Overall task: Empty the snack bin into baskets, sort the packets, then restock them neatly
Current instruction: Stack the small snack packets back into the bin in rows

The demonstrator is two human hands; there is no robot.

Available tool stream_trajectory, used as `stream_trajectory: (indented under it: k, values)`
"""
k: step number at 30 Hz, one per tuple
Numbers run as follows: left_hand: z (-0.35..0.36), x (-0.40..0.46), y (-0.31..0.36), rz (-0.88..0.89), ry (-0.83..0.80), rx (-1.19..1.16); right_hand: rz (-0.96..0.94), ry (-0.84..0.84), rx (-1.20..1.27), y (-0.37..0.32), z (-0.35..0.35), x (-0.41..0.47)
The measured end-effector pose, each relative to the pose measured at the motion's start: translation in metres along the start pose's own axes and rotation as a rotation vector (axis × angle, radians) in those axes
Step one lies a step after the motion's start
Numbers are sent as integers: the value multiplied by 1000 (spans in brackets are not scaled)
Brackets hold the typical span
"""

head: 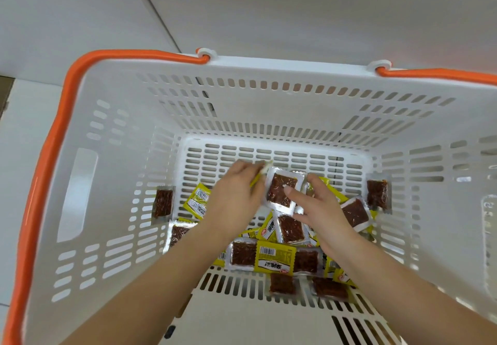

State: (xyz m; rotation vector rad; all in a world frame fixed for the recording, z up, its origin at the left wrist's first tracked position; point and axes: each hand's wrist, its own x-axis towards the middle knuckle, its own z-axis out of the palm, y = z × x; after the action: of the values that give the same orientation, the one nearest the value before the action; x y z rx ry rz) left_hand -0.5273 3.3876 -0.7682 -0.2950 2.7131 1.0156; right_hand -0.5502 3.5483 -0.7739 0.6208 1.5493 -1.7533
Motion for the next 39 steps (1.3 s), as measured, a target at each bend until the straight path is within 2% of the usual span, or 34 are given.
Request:
stream_trajectory:
  k: [3, 7, 10, 13, 15, 17, 19, 20, 21, 23, 26, 29, 33, 34, 37, 39]
  values:
    - [11, -7, 24, -35, -158, -109, -31, 3, 71, -2, 2, -1]
    - [14, -7, 20, -147, -211, -347, -3, 13, 150, 1, -3, 5]
    - [14, -8, 14, -259, -204, -481, 40, -14, 120, 3, -1, 5]
    - [10, -10, 12, -158, -246, -413, 25, -16, 75, 5, 1, 3]
    - [-1, -7, 5, -98, -416, -420, 14, 19, 89, 6, -1, 4]
    - [-15, 3, -14, -173, -424, -247, 20, 65, 86, 3, -4, 6]
    - [-29, 10, -39, -321, -293, 232, 39, 95, 100, 2, -8, 9]
    - [-34, 9, -50, -371, -278, 454, 60, 106, 110, 2, -9, 10]
    - [-36, 7, -58, -421, -305, 575, 67, 115, 113, 1, -9, 11]
    - [-33, 3, -66, -478, -362, 608, 71, 113, 115, 0, -8, 11]
    - [-25, 3, -68, -463, -323, 533, 78, 98, 101, 1, -7, 10]
    - [-22, 11, -57, -403, -182, 259, 64, 118, 105, 1, -9, 10]
    - [-7, 17, -32, -92, 6, 154, 61, 174, 86, 0, -12, 12]
    - [-1, 17, -27, -49, -40, 142, 72, 186, 84, 0, -12, 12]
    - [19, 14, -20, -68, -360, 236, 76, 218, 72, -3, -11, 10]
    - [26, 13, -22, -83, -387, 306, 63, 233, 69, -4, -11, 9]
